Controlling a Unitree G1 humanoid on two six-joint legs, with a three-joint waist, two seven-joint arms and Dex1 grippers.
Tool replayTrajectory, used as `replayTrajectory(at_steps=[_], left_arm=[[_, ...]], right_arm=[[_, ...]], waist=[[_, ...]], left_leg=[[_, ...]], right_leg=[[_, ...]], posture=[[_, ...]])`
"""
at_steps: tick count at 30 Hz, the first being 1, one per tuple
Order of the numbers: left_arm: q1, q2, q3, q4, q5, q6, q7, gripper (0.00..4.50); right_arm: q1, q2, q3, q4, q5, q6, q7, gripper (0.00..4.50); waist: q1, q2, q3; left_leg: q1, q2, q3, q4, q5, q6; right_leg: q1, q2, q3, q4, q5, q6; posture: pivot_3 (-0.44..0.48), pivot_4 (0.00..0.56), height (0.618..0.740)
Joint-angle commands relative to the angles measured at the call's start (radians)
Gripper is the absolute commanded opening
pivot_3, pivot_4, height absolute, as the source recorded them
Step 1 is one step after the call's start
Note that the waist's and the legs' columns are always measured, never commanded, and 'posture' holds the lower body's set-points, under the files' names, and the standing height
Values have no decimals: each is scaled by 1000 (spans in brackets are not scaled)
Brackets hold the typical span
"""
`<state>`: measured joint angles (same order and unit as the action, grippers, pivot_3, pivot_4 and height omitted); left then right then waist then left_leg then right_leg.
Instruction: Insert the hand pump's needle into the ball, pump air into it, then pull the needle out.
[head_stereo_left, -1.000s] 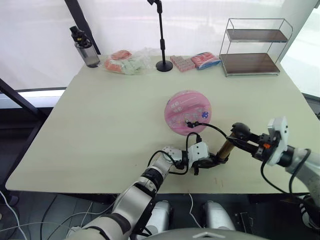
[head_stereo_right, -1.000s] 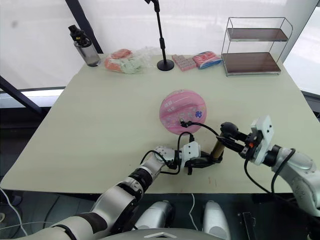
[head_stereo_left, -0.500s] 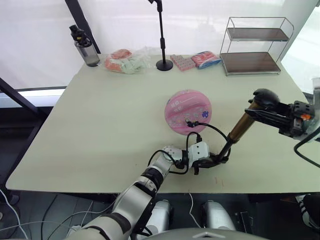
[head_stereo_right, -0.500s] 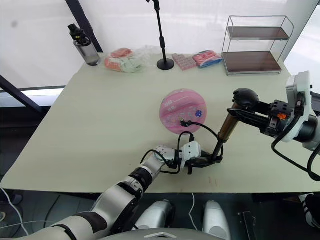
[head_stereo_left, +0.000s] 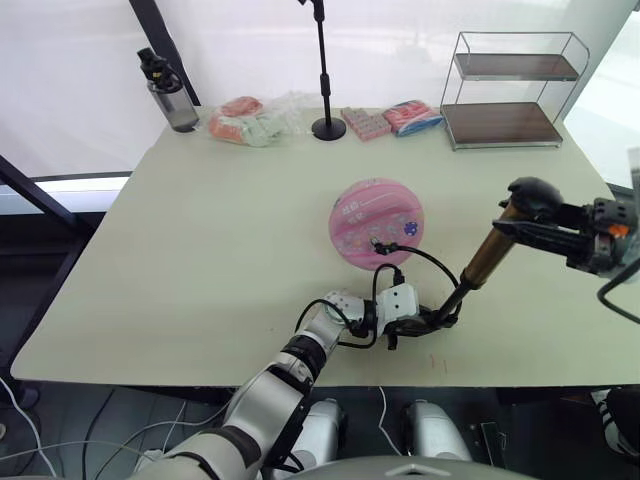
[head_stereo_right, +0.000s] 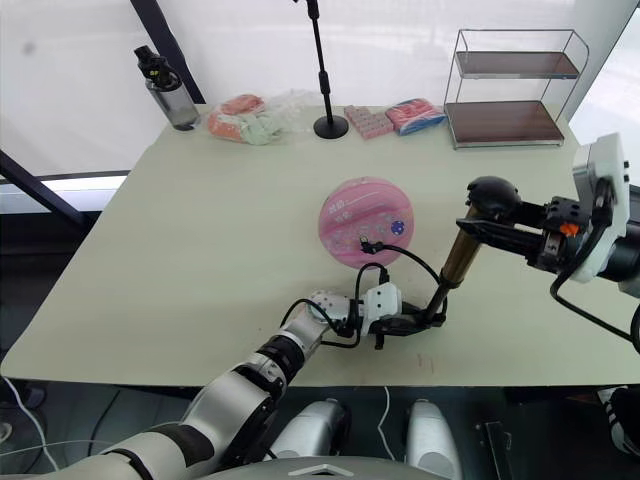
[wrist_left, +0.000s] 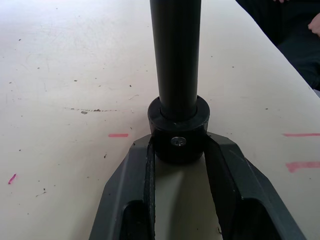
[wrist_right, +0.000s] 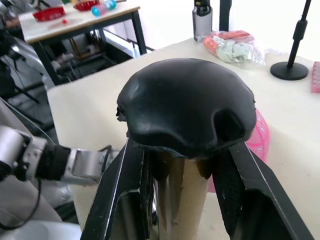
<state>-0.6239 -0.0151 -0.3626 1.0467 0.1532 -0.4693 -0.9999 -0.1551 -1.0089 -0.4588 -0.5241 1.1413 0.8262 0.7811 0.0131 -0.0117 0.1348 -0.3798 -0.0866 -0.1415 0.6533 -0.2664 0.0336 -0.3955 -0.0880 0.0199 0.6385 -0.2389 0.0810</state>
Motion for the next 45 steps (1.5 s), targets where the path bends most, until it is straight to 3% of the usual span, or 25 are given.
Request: replayTrajectory(at_steps=[1,19,23,30,39,45], left_arm=[[45,30,-19,64,36,32,0,1095],[51,32,-20,59,34,33,5,1095],[47,27,-19,57,31,35,5,1095],[47,28,-16,61,30,37,10,1095],[60,33,-18,57,32,35,5,1095],[60,23,-23,59,35,36,6,1095]], right_arm=[[72,61,90,-26,-125,-69,7,1080],[230,325,501,228,-630,-439,40,1080],[255,348,533,269,-683,-491,53,1080],[237,321,438,168,-616,-470,57,1080],[157,223,164,-12,-352,-341,56,1080],[36,116,-12,-33,-157,-238,30,1080]], waist=[[0,-3,-1],[-9,-5,-9],[-14,-7,-9],[-18,-8,-10],[-4,1,2],[1,1,10]], left_leg=[[1,1,0,0,0,0],[6,2,2,0,0,0],[20,3,2,-4,0,0],[20,3,1,-4,0,0],[15,2,0,-4,0,0],[13,2,-2,-4,0,0]], right_leg=[[0,1,0,0,0,0],[3,2,2,2,0,1],[16,2,2,0,-4,4],[17,2,1,-1,-4,4],[15,1,0,-5,-4,4],[15,1,-2,-6,-4,4]], posture=[[0,150,740],[0,150,740],[0,150,740],[0,150,740],[0,150,740],[0,150,740]])
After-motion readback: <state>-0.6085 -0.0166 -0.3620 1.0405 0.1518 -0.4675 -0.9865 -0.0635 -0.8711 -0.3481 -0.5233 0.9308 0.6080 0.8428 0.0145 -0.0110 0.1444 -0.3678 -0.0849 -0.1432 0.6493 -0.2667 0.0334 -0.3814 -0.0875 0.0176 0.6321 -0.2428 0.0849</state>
